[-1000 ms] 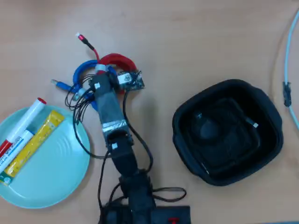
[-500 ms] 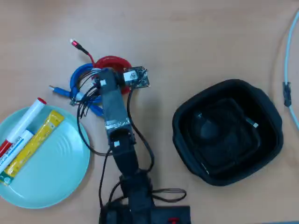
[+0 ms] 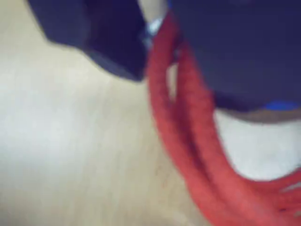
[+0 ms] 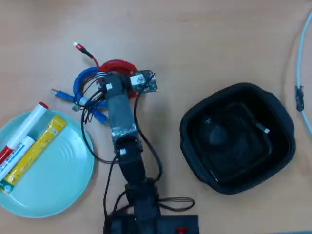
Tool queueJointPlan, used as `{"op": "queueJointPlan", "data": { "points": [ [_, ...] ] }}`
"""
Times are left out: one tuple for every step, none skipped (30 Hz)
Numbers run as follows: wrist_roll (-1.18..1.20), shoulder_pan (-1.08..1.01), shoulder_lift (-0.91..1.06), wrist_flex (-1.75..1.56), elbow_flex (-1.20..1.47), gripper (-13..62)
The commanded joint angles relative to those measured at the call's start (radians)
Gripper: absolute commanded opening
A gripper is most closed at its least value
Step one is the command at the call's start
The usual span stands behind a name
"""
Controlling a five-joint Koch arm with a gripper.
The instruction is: Put a black charging cable in a black bowl and put a red charging cable in a green bowl
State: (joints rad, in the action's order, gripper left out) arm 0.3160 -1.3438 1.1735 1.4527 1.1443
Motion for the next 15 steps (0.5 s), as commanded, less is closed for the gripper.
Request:
{"op": "queueJointPlan", "data": {
  "points": [
    [0.006,-0.02,0.198,0.064,-0.037,-8.0],
    [0.005,-0.028,0.236,0.064,-0.029,-7.9],
    [0.003,-0.034,0.278,0.064,-0.021,-7.9],
    [0.003,-0.04,0.318,0.064,-0.014,-7.9],
    [0.003,-0.044,0.356,0.064,-0.009,-7.9],
    [0.002,-0.049,0.39,0.064,-0.009,-7.9],
    [0.002,-0.052,0.42,0.064,-0.006,-7.9],
    [0.002,-0.052,0.454,0.066,0.003,-7.9],
    [0.002,-0.054,0.491,0.064,0.018,-7.9],
    [0.002,-0.054,0.532,0.064,0.038,-7.9],
    [0.002,-0.052,0.574,0.057,0.06,-7.9],
    [0.002,-0.052,0.612,0.052,0.081,-7.9],
    [0.002,-0.051,0.644,0.044,0.1,-7.9],
    [0.002,-0.049,0.67,0.035,0.115,-7.9],
    [0.002,-0.044,0.69,0.025,0.133,-7.9]
  ]
}}
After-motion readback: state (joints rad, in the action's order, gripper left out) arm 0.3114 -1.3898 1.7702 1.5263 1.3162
